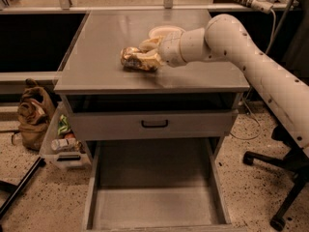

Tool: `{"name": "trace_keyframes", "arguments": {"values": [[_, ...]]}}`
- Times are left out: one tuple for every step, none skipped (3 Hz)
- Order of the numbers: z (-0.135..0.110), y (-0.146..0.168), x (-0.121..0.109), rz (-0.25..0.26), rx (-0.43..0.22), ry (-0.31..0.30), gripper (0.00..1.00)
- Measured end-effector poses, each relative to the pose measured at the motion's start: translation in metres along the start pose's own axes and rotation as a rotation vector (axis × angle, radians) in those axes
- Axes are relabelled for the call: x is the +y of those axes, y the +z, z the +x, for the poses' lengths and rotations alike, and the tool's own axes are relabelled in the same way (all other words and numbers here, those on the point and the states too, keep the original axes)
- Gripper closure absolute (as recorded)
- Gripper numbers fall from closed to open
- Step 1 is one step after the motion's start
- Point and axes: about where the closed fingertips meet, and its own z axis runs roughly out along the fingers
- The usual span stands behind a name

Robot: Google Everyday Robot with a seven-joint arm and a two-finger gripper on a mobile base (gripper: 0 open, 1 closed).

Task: Pick orange can from middle drawer and place on counter

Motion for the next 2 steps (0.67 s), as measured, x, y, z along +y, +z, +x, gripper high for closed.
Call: {"name": "trace_keyframes", "arguments": {"values": [[0.0000, 0.0000, 0.0000, 0.000, 0.000, 0.000, 0.37], [0.0000, 0.0001, 0.0001, 0.000, 0.000, 0.000, 0.12]]}}
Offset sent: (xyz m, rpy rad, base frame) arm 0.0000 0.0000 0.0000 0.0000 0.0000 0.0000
